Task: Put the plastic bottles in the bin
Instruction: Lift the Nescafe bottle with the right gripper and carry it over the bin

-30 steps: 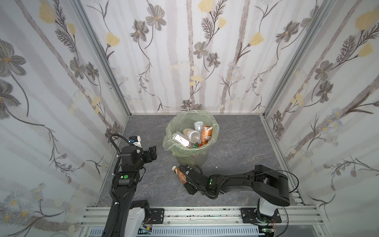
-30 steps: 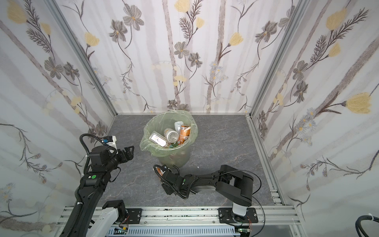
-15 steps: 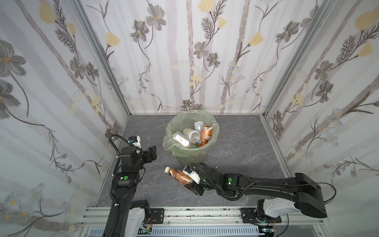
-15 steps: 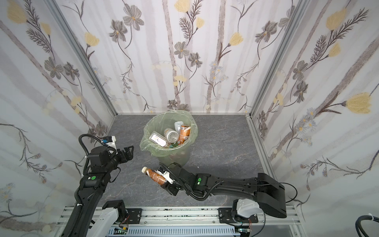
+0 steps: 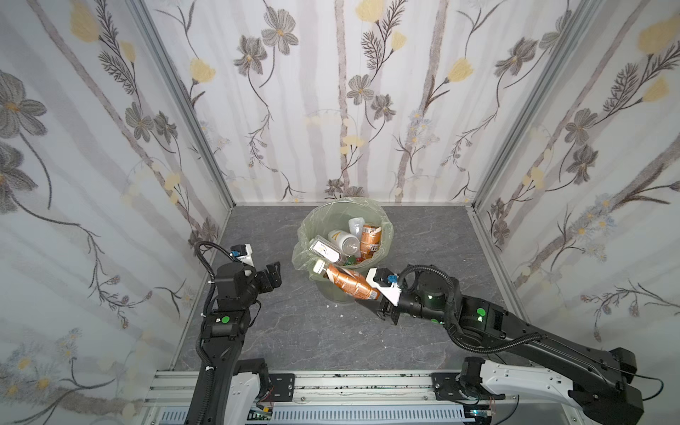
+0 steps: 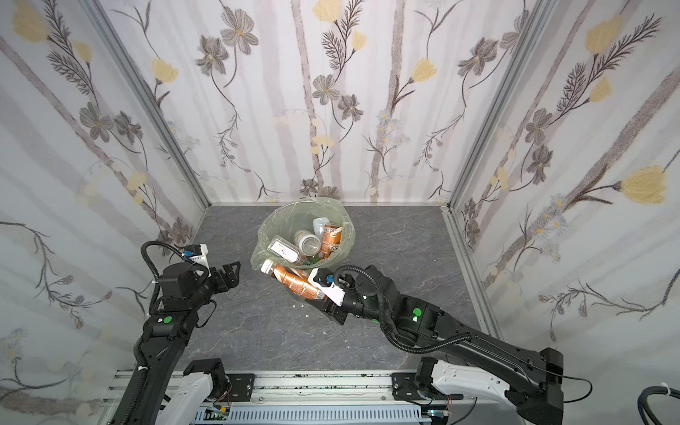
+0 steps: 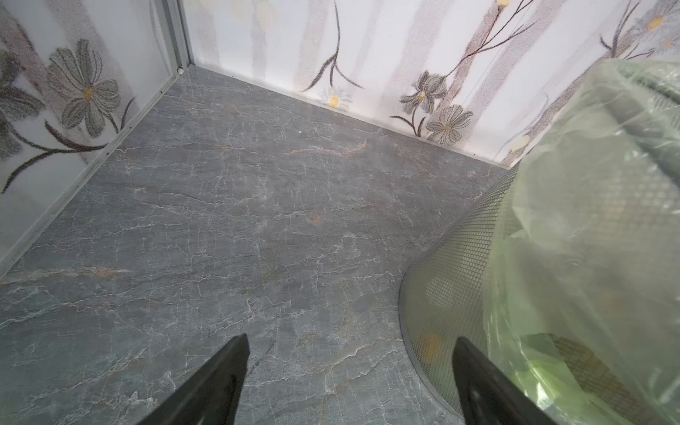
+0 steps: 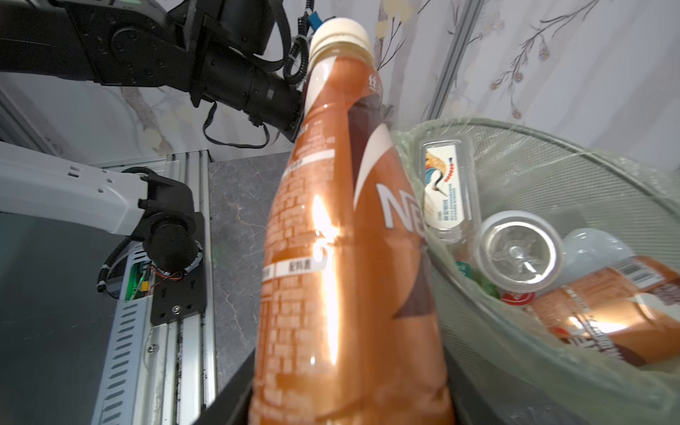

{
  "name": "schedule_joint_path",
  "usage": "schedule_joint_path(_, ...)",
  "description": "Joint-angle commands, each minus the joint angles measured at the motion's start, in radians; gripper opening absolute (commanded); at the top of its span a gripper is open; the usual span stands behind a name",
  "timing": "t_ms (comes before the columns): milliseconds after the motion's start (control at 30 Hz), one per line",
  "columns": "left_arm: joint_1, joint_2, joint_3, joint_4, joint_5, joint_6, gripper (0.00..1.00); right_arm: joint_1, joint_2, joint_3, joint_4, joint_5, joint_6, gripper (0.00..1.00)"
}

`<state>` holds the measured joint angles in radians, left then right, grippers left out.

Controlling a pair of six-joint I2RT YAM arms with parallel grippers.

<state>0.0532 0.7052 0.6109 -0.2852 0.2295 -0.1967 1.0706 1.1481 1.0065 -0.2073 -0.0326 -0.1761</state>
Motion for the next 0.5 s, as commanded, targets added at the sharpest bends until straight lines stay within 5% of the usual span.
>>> schedule_joint_path(0, 0.000, -0.006, -0.003, 0.035, 0.021, -0.011, 0.88, -0.063, 0.070, 0.127, -0.091, 0.062, -0.154, 0.50)
schedule_joint_path(467, 0.000, -0.030, -0.022, 0.044, 0.067, -0.015, 0.88, -0.309, 0.485, 0.531, -0.156, 0.134, -0.558, 0.49)
